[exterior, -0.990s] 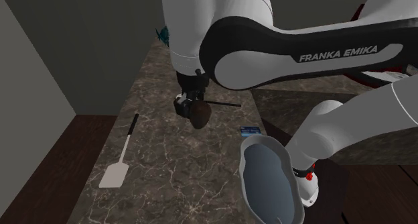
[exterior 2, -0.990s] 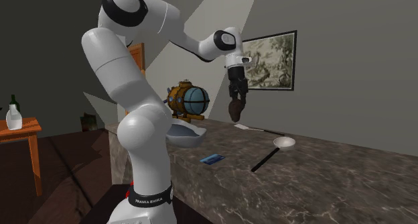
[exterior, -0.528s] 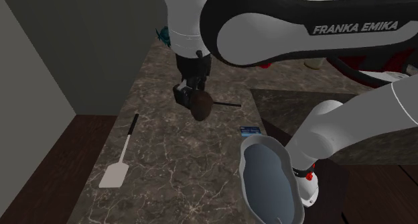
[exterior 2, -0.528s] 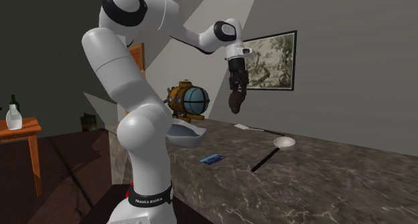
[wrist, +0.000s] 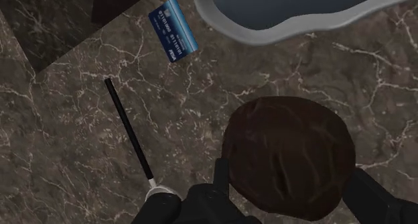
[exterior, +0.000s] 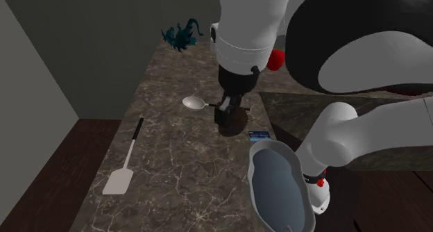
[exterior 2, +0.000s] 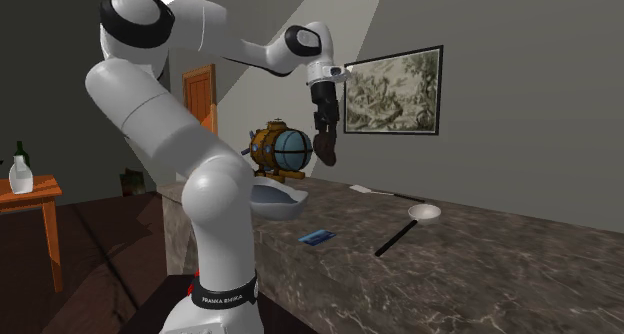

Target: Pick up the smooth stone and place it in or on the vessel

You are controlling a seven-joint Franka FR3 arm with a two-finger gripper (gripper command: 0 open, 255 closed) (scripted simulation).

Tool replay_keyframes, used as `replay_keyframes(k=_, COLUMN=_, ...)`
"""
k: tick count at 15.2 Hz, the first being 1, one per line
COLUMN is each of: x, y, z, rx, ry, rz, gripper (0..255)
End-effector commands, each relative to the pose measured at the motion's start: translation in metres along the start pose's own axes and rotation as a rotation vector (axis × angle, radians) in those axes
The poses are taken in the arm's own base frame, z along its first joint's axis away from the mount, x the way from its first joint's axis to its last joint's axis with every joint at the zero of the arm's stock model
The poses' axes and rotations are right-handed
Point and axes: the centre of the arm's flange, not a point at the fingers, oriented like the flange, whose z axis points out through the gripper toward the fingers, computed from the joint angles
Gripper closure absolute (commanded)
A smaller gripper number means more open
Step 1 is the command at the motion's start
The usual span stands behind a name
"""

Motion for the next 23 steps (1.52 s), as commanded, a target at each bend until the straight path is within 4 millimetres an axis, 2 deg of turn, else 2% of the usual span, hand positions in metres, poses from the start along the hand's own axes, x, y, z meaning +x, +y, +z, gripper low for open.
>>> replay_keyframes(k=1, x=-0.025, y=-0.002, z=-0.002, rx=0.001, ry=0.0, rz=0.001, gripper=255)
replay_keyframes(k=13, x=-0.179, y=-0.023, z=-0.022, rx=0.001, ry=0.0, rz=0.001, gripper=255)
replay_keyframes(k=23, x=-0.181, y=-0.033, z=0.029, rx=0.001, ry=0.0, rz=0.001, gripper=255)
